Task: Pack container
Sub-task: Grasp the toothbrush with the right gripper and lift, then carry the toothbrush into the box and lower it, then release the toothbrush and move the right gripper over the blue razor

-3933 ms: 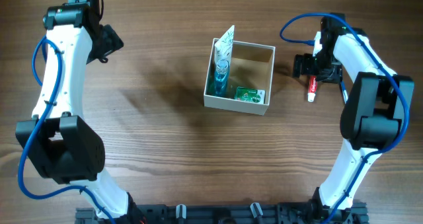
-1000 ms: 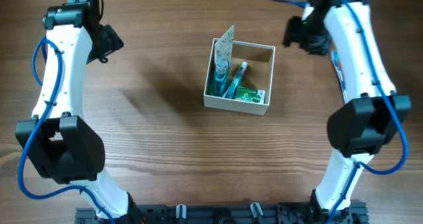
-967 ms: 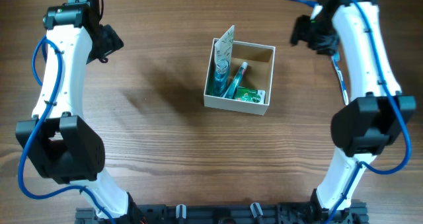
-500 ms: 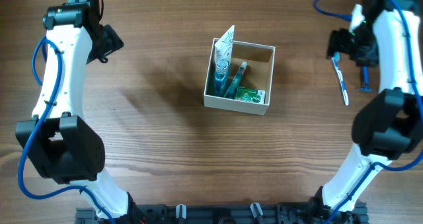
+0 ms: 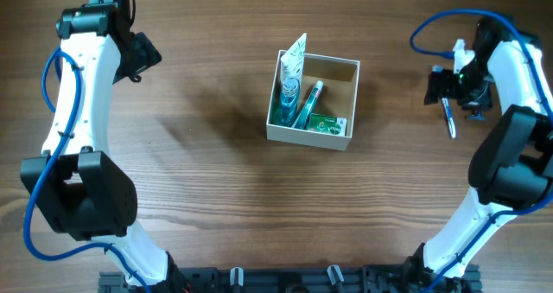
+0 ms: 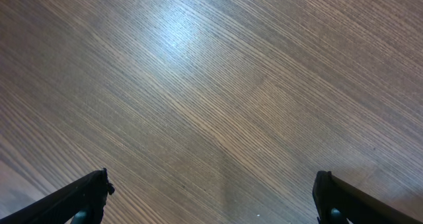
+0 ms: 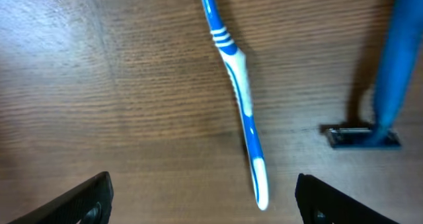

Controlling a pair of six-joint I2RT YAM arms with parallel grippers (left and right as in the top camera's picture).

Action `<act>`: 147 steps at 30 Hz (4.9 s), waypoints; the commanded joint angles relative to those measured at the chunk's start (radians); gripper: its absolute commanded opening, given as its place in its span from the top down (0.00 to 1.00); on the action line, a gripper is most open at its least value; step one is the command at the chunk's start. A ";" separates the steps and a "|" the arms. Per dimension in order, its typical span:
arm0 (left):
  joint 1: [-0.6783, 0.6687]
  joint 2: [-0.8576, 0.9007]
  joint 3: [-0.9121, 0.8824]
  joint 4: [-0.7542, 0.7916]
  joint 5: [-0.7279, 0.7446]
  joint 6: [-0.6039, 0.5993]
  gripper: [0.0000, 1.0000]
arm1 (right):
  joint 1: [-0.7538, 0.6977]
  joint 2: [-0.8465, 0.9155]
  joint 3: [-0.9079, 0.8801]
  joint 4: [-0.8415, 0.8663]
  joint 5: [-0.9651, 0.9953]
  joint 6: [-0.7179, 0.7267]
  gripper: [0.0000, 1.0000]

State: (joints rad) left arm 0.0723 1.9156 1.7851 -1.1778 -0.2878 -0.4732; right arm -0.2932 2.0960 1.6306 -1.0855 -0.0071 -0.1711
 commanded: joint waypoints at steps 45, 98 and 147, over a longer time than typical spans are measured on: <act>0.004 0.004 0.001 0.000 -0.009 -0.003 0.00 | 0.002 -0.029 -0.143 0.221 -0.095 0.108 0.96; 0.004 0.004 0.001 0.000 -0.009 -0.003 0.00 | 0.618 -0.185 0.016 -0.041 -0.086 1.135 0.77; 0.004 0.004 0.001 0.000 -0.009 -0.003 0.00 | -0.295 -0.065 0.037 0.241 -0.097 -0.200 0.00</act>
State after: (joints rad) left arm 0.0723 1.9156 1.7851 -1.1778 -0.2878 -0.4732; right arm -0.6048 1.9678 1.6554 -0.8776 -0.0708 -0.2848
